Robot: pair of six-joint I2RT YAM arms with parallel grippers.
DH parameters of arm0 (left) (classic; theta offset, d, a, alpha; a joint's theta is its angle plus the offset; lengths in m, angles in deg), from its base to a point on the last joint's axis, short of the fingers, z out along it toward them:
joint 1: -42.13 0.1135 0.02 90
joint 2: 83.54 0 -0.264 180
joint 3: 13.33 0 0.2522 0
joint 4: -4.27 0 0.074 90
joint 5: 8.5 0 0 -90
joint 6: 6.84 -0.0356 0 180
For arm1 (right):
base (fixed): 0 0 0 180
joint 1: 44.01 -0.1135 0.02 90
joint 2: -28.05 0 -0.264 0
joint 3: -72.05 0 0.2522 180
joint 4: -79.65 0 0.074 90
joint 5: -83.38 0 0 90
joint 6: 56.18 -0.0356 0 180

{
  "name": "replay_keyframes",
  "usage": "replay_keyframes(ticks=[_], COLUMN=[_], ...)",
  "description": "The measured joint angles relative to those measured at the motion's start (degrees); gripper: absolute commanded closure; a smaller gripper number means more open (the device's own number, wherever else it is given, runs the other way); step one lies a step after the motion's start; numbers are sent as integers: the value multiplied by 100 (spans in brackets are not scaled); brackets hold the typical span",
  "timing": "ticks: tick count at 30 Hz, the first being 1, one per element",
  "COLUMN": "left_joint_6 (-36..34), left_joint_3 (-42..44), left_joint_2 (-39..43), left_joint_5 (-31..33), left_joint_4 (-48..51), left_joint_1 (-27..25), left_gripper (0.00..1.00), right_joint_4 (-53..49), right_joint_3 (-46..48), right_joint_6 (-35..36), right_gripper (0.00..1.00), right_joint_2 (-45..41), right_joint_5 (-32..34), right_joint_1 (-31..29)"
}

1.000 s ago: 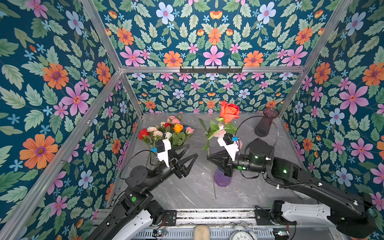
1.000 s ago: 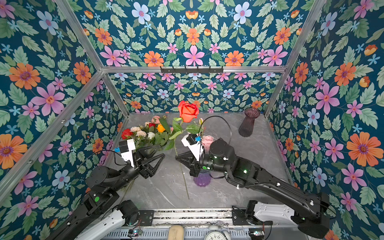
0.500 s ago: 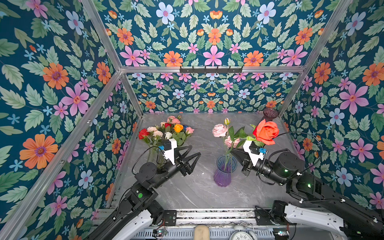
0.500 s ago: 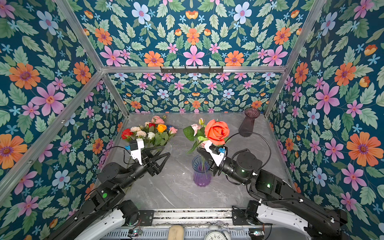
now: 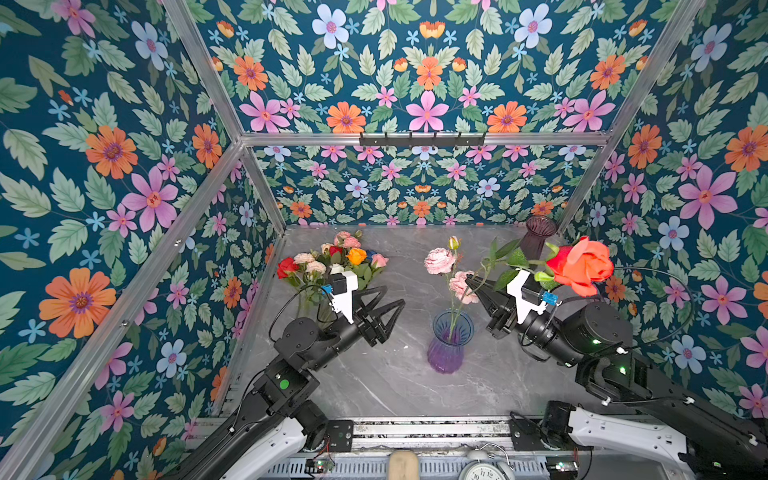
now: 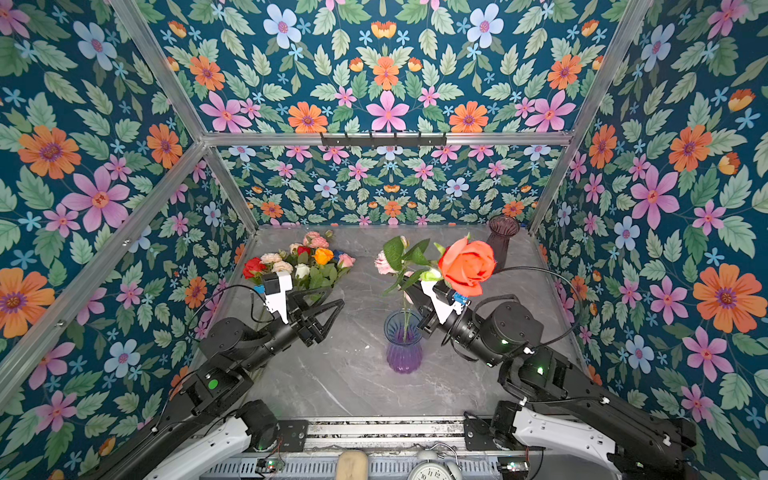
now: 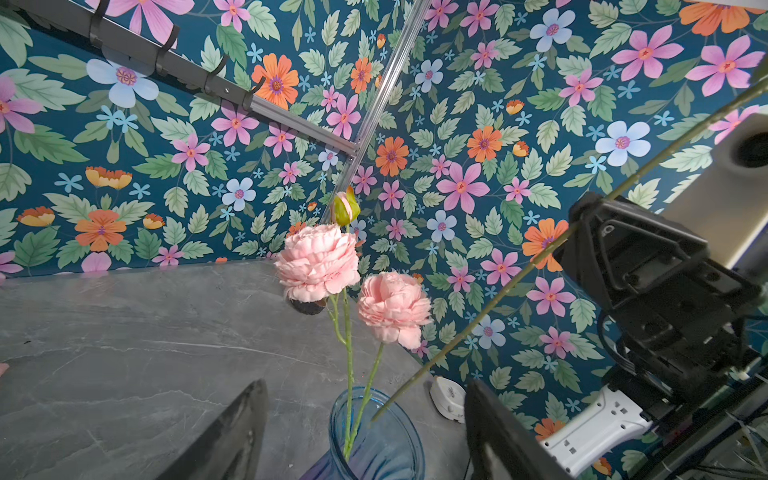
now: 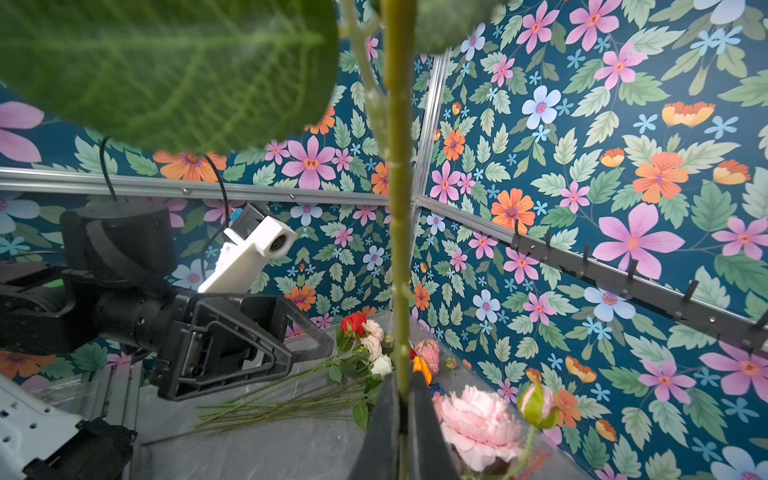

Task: Arrange the flowers into the vase
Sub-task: 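Carry the red rose over the vase mouth with the right gripper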

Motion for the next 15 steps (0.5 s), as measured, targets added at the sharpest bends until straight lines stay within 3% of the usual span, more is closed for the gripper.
replay_keyframes(ticks=[8, 15], left_joint_6=[4, 22], left_joint_3=[-9, -9], left_joint_2=[-50, -15], left_joint_5=[-46, -63], left_joint_4=[13, 4], left_joint_1=[0, 0], left_gripper=[24, 24], right_joint_4=[651, 957], right_joint_3=[1064, 1665], right_joint_6=[260, 2], right_gripper=[100, 100], right_joint_2=[-59, -289], right_joint_5=[-20, 46], right_joint_1=[0, 0])
